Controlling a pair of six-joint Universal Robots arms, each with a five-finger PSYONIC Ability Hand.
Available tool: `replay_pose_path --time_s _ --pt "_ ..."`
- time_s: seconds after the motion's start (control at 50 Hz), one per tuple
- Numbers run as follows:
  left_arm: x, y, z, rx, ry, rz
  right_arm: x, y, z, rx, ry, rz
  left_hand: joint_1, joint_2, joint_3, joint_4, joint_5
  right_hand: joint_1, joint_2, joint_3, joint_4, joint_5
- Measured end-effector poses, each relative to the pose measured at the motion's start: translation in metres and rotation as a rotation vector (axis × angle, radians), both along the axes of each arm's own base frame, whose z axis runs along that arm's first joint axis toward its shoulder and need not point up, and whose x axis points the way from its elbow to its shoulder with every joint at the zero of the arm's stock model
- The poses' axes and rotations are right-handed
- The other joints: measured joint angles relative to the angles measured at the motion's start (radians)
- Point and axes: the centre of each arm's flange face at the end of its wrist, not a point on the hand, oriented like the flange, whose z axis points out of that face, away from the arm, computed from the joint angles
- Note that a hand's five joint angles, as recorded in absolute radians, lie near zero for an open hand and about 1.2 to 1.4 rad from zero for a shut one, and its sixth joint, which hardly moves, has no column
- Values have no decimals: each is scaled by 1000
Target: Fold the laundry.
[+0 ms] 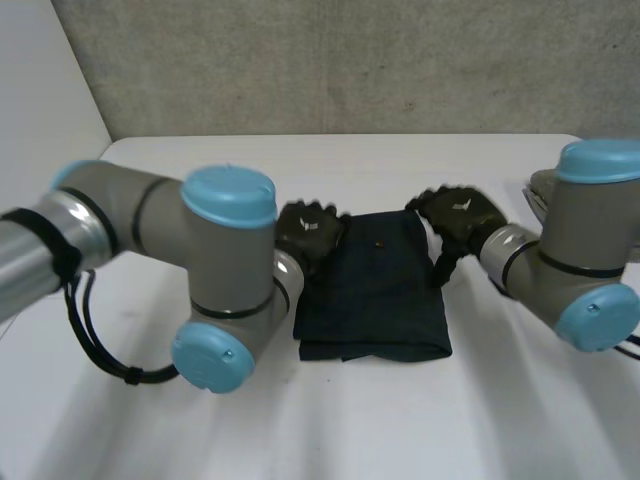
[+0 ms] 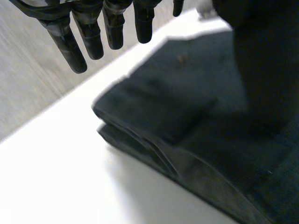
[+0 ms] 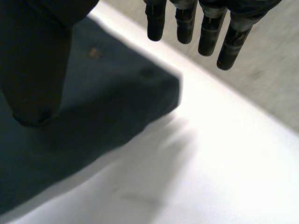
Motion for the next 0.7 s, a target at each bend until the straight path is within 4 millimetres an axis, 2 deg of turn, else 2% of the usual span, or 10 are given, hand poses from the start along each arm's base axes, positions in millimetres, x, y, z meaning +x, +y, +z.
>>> replay_pose_path --time_s 0.08,0.14,0.16,0.18,0.24,0.4,0.46,0.48,0.5,0.7 --pt "4 2 38 -64 77 -11 -8 6 29 -96 -27 -48 0 0 0 0 0 0 0 0 0 0" --pt "11 5 62 -88 127 -34 -12 15 41 -125 -31 -72 0 0 0 0 0 0 0 0 0 0" --pt "11 5 62 -88 127 -34 -12 15 41 -125 -31 -72 0 0 0 0 0 0 0 0 0 0" --pt "18 8 78 -92 168 -64 -15 24 45 -128 -28 -81 0 0 0 0 0 0 0 0 0 0" --pt "23 11 89 -85 201 -97 -17 34 46 -121 -23 -83 0 0 0 0 0 0 0 0 0 0" --pt "45 23 110 52 314 -209 -10 88 16 -9 -2 19 0 0 0 0 0 0 0 0 0 0" --pt "46 23 111 61 319 -211 -9 91 13 -4 -4 26 0 0 0 0 0 0 0 0 0 0" --pt "52 23 113 94 338 -210 -4 106 -1 7 -22 58 0 0 0 0 0 0 0 0 0 0" --pt "53 23 113 100 341 -208 -3 109 -4 8 -29 66 0 0 0 0 0 0 0 0 0 0" --pt "55 22 112 111 347 -192 12 113 -41 -9 -40 101 0 0 0 0 0 0 0 0 0 0"
